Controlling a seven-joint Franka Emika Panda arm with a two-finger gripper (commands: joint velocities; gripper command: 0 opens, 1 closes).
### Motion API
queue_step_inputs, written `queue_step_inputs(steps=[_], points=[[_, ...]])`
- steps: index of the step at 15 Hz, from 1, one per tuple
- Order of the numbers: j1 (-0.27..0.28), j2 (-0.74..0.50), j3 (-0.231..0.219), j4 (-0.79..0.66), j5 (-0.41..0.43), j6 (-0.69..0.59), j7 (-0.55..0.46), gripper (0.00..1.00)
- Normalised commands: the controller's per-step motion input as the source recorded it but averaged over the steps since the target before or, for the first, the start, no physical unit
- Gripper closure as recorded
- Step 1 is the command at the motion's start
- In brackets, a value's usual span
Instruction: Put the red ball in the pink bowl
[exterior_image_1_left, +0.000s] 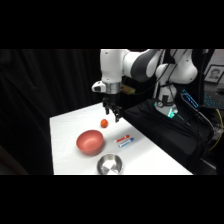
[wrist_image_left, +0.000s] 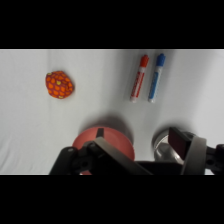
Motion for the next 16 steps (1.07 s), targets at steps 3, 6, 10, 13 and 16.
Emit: queue_step_inputs(steps=[3, 6, 10, 13, 16], points=[[-0.021, 0.00, 0.007, 0.01, 0.013, 0.00, -0.02, 0.00], [-0.063, -0.01, -0.033, 0.00, 0.015, 0.03, -0.07, 0.00], [-0.106, 0.02, -0.072, 0.02, 0.029, 0.08, -0.12, 0.00], [-0.110, 0.02, -0.076, 0.01, 0.036, 0.12, -0.12, 0.00], [-0.098, 0.00, -0.066, -0.02, 0.025, 0.19, -0.08, 0.00]])
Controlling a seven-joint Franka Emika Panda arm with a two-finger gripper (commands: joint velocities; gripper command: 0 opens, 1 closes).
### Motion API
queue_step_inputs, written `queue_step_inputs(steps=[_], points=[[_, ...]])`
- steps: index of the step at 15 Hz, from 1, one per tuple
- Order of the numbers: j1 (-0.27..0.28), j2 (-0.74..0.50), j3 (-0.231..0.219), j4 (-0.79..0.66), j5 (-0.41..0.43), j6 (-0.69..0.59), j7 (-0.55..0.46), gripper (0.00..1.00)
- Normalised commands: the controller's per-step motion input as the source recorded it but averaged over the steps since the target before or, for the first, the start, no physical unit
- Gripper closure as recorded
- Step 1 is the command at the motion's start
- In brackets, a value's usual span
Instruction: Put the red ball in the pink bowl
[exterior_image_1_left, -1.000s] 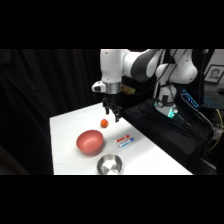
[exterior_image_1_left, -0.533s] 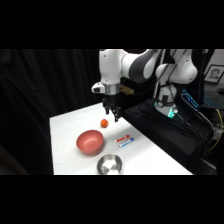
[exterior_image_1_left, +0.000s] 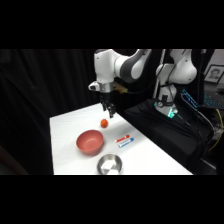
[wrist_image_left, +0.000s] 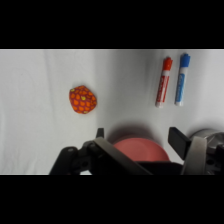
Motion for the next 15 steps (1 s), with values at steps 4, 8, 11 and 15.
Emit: queue_step_inputs(steps=[4, 8, 11, 15], points=[[-0.108, 0.00, -0.071, -0.07, 0.083, 0.26, -0.12, 0.00], [-0.106, 0.02, -0.063, -0.11, 0.143, 0.31, -0.15, 0.00], [-0.085, 0.07, -0.033, -0.11, 0.217, 0.37, -0.17, 0.00], [-0.077, 0.14, -0.004, -0.07, 0.262, 0.37, -0.20, 0.00]])
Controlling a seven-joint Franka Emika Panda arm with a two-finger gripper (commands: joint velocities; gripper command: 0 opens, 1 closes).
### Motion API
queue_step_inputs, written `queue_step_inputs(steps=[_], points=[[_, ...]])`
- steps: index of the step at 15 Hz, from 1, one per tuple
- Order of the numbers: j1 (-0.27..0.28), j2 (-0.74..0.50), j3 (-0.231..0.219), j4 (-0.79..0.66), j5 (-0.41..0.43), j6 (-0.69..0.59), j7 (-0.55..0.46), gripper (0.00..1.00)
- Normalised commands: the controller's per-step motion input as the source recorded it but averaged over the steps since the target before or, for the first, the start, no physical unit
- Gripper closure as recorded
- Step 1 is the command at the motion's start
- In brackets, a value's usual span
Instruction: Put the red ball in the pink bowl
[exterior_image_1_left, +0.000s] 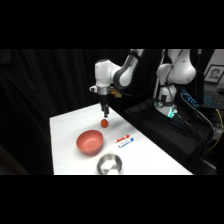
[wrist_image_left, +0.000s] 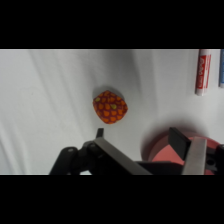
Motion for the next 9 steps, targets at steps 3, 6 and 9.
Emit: queue_step_inputs(steps=[3, 6, 9], points=[[-0.067, 0.14, 0.010, -0.03, 0.186, 0.29, -0.16, 0.00], [-0.050, 0.13, 0.015, -0.01, 0.125, 0.24, -0.12, 0.00], [-0.051, 0.15, 0.015, 0.01, 0.104, 0.23, -0.10, 0.00]])
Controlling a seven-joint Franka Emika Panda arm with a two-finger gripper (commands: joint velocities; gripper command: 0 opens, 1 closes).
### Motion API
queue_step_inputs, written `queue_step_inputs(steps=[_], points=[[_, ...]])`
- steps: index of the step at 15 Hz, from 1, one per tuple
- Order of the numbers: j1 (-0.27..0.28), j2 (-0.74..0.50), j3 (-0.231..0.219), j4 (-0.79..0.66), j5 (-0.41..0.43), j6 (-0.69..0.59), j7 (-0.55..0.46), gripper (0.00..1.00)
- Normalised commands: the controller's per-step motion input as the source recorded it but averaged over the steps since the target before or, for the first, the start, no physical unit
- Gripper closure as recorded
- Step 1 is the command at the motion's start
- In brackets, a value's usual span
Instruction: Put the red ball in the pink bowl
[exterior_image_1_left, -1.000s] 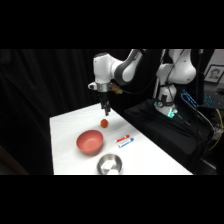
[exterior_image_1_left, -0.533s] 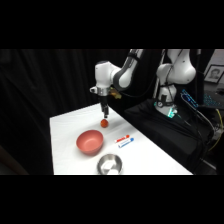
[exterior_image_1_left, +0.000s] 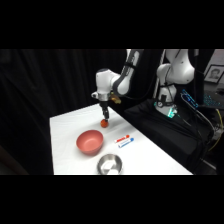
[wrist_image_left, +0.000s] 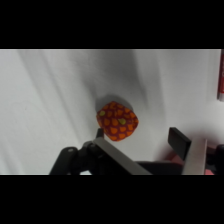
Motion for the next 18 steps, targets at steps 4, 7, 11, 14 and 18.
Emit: queue_step_inputs(steps=[4, 7, 11, 14, 18], points=[[-0.051, 0.17, 0.000, 0.04, 0.078, 0.23, -0.07, 0.00], [-0.062, 0.13, 0.025, 0.04, 0.100, 0.25, -0.07, 0.00], [-0.014, 0.13, -0.022, 0.05, 0.035, 0.27, 0.00, 0.00], [-0.040, 0.16, -0.001, 0.10, 0.047, 0.21, -0.01, 0.00], [-0.125, 0.13, 0.081, 0.13, 0.104, 0.16, -0.08, 0.01]])
